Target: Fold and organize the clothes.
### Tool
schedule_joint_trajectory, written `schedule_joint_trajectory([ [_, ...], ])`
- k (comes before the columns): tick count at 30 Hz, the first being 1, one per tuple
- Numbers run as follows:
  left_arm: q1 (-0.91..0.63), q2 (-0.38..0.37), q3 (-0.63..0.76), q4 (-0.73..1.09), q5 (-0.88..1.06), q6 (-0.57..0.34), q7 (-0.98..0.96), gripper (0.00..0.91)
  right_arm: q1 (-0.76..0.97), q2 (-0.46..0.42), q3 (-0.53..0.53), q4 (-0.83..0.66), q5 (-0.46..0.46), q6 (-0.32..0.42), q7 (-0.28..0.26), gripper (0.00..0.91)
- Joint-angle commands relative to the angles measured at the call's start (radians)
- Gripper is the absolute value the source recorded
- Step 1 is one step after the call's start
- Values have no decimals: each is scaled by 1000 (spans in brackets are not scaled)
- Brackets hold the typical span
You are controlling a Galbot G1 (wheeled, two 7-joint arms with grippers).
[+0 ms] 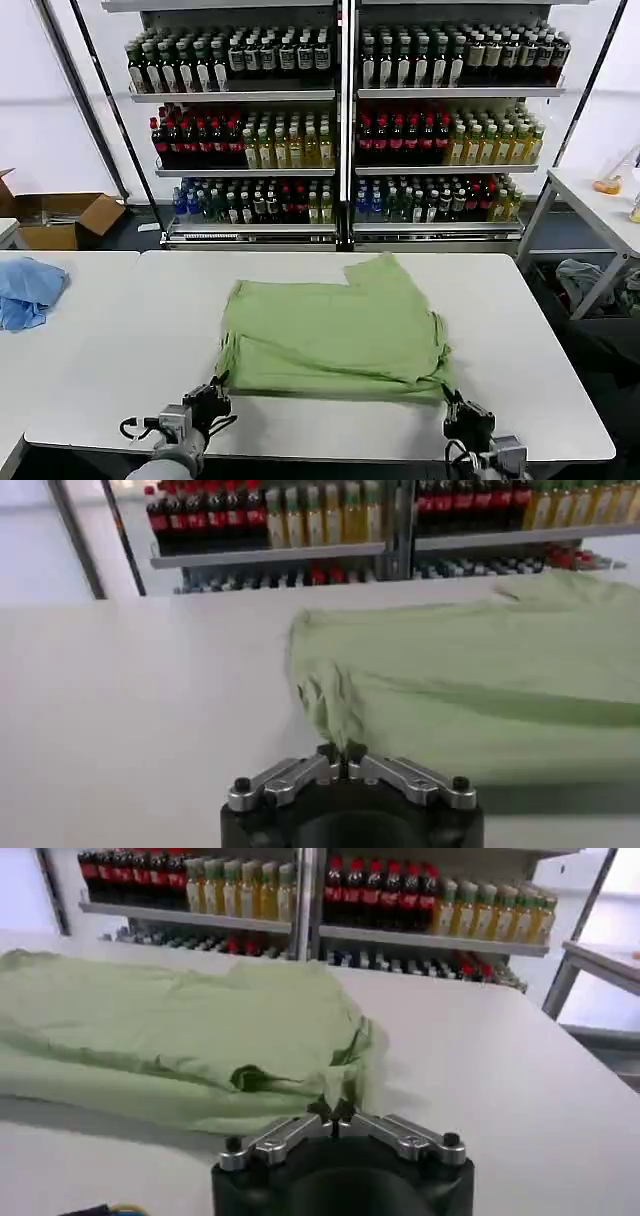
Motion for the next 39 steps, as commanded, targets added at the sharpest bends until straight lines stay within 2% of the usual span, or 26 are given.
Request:
schedule_joint_trajectory([
  [1,187,21,-31,-136,155,26,24,907,-206,10,22,100,-111,-16,11,907],
  [8,223,30,-43,-224,167,22,2,907,-163,6,44,133,-116,35,-5,907],
  [14,122,39,-24,-204,29,-40,-56,907,46,-34,64,107,-25,54,26,907],
  [17,29,37,5,-126,17,-54,-61,907,170,-53,29,45,32,23,59,907],
  [24,-223,-27,51,25,15,3,-47,907,476,-47,-38,-107,202,-80,113,907],
  [32,-421,-36,95,202,2,28,-32,907,761,-52,-204,-264,364,-204,204,907],
  [39,-591,-21,162,408,1,30,-40,907,989,-36,-320,-442,423,-213,234,907],
])
